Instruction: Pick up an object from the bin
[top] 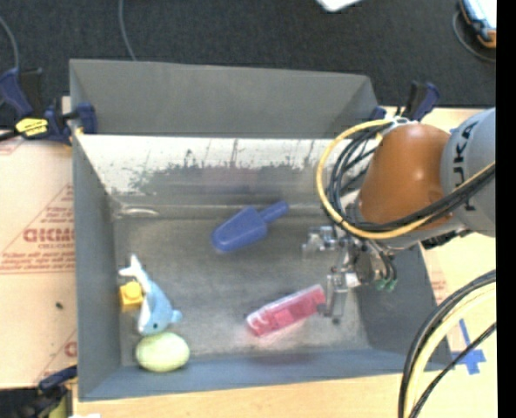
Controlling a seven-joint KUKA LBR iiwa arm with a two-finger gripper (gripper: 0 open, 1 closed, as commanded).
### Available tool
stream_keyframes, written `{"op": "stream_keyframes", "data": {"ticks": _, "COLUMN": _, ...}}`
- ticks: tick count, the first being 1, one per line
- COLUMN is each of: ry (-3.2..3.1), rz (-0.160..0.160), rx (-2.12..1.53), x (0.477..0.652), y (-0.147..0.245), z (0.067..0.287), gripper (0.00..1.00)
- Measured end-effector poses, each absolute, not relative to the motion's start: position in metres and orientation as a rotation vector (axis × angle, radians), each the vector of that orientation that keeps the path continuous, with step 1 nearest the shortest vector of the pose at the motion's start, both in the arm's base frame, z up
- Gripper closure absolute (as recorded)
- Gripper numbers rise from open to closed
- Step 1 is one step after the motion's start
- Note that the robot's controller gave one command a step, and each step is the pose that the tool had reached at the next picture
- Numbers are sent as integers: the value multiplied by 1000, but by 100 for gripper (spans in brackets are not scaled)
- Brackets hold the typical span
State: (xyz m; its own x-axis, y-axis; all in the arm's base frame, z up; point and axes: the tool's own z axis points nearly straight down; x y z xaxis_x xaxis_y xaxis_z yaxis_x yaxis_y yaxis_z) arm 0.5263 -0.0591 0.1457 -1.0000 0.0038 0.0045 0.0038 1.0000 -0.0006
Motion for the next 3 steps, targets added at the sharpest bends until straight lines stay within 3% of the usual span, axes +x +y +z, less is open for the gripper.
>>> {"op": "stream_keyframes", "data": {"ticks": 1, "ry": -3145, "rz": 2, "rx": -2, "x": 528, "y": -59, "z": 150, "gripper": 0}}
{"op": "stream_keyframes", "data": {"ticks": 2, "ry": -3136, "rz": 1, "rx": 78, "x": 483, "y": -30, "z": 67, "gripper": 0}}
{"op": "stream_keyframes", "data": {"ticks": 3, "ry": -3149, "rz": 3, "rx": 7, "x": 540, "y": -31, "z": 71, "gripper": 100}}
